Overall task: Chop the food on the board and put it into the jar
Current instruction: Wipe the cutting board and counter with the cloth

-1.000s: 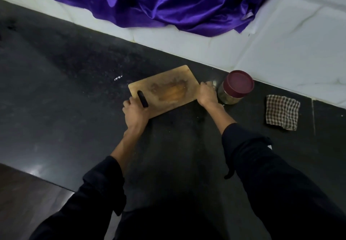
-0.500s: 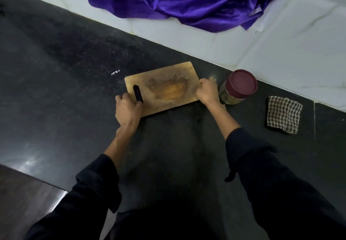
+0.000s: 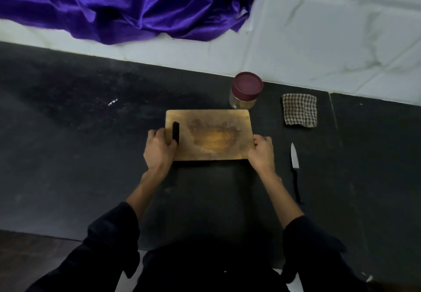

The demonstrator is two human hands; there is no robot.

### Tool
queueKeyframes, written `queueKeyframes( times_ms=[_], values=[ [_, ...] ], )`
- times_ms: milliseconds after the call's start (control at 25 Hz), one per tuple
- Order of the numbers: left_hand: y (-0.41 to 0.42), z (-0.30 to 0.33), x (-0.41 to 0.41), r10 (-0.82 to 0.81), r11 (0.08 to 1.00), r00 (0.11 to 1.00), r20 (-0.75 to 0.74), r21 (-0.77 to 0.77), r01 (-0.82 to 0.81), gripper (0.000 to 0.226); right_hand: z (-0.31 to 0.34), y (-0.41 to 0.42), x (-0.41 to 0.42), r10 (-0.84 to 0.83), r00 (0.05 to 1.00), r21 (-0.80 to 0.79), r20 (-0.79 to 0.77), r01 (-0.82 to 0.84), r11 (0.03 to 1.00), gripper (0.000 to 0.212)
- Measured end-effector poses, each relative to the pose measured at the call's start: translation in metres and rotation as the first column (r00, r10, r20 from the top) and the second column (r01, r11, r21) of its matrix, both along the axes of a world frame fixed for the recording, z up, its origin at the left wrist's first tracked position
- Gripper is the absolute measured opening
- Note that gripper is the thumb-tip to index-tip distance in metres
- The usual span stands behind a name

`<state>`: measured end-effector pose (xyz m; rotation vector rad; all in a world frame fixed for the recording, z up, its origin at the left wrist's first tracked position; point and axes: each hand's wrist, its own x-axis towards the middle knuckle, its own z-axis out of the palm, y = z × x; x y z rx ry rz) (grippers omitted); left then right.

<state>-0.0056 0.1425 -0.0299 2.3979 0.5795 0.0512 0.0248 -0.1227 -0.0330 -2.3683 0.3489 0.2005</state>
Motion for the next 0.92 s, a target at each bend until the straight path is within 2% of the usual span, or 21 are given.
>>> queueKeyframes(
  times_ms=[120, 280, 560, 760, 840, 920],
  values=[
    [-0.030, -0.005, -0.002, -0.122, 0.993, 0.992, -0.015, -0.003, 0.122, 0.034, -0.008, -0.033, -0.025, -0.105, 0.994, 0.007, -0.034, 0.105, 0.994, 0.021],
    [-0.049, -0.013, -0.004, -0.189, 0.982, 0.980, -0.056, -0.018, 0.188, 0.036, -0.016, -0.055, -0.044, -0.124, 0.990, 0.050, -0.060, 0.127, 0.991, 0.022],
    [-0.049, -0.019, -0.002, -0.231, 0.973, 0.967, -0.104, -0.017, 0.231, 0.040, -0.017, -0.061, -0.047, -0.088, 0.992, 0.051, -0.093, 0.093, 0.994, 0.025],
    [-0.052, -0.019, -0.002, -0.201, 0.978, 0.971, -0.132, 0.022, 0.206, 0.041, -0.014, -0.062, -0.050, -0.043, 0.993, 0.045, -0.112, 0.048, 0.998, 0.041],
    [-0.056, -0.013, -0.002, -0.174, 0.981, 0.980, -0.097, 0.066, 0.181, 0.045, -0.006, -0.067, -0.051, -0.028, 0.995, 0.019, -0.093, 0.029, 0.999, 0.047],
    [-0.066, -0.005, -0.002, -0.241, 0.960, 0.971, 0.005, 0.145, 0.238, 0.048, 0.002, -0.080, -0.056, -0.064, 0.998, -0.081, -0.014, 0.062, 0.995, 0.048]
  ],
)
